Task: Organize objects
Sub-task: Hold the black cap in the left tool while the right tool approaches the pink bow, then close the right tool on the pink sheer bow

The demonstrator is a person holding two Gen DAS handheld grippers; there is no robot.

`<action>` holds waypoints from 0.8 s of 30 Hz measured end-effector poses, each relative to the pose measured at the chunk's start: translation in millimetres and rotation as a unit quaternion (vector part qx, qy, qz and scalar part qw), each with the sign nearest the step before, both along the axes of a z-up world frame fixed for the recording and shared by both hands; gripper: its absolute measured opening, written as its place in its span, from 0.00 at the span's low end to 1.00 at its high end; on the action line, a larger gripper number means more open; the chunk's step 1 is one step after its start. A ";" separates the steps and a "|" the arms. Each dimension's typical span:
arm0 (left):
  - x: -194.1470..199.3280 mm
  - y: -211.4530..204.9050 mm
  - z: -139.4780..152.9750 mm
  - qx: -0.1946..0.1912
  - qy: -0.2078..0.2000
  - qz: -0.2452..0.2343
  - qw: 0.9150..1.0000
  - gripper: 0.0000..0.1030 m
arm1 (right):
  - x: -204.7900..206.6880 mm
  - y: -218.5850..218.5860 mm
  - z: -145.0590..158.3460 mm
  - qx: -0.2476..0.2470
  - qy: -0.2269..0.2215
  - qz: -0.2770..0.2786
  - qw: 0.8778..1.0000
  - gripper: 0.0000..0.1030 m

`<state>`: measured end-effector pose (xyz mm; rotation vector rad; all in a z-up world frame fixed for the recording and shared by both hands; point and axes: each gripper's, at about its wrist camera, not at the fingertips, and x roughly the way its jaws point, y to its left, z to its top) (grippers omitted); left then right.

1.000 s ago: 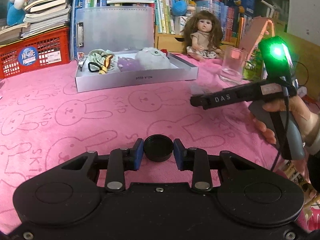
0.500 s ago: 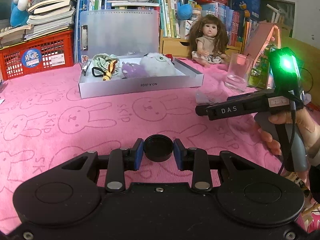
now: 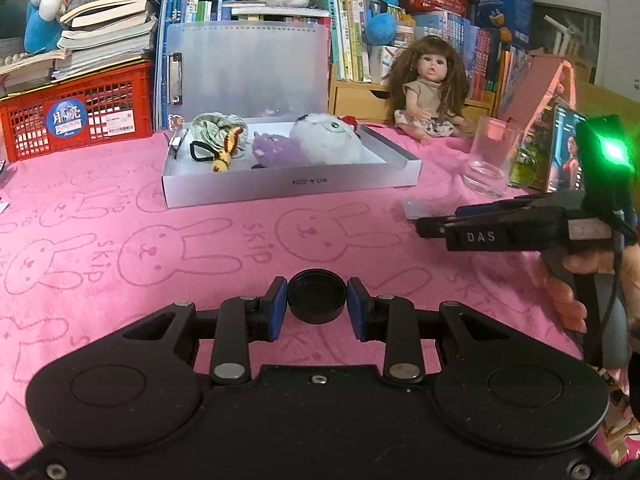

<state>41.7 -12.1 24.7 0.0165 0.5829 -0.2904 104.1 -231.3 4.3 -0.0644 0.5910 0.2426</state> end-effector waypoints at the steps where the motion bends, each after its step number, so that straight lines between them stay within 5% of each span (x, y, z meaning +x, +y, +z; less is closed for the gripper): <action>1: 1.3 0.6 0.8 -0.001 -0.001 0.002 1.000 0.30 | -0.3 1.2 0.9 -0.004 -0.003 0.000 1.000 0.54; 4: 5.9 3.2 2.9 -0.002 -0.005 0.008 1.000 0.30 | 0.4 1.2 4.5 -0.005 -0.006 -0.001 1.000 0.41; 12: 11.6 8.7 5.2 -0.008 -0.008 0.021 1.000 0.30 | -4.1 -2.4 15.2 -0.001 -0.014 0.004 1.000 0.37; 15: 11.8 9.3 5.2 -0.008 -0.008 0.022 1.000 0.30 | -7.5 -2.4 17.7 -0.003 -0.018 0.011 1.000 0.42; 16: 12.2 9.4 5.1 -0.007 -0.008 0.022 1.000 0.30 | -8.4 -2.4 18.2 -0.005 -0.022 0.012 1.000 0.55; 17: 12.3 9.8 5.0 -0.008 -0.007 0.022 1.000 0.30 | -8.5 -2.3 18.6 -0.005 -0.025 0.015 1.000 0.56; 24: 15.8 9.7 4.2 -0.010 -0.005 0.025 1.000 0.29 | 8.6 4.6 16.0 -0.024 -0.018 0.031 0.999 0.55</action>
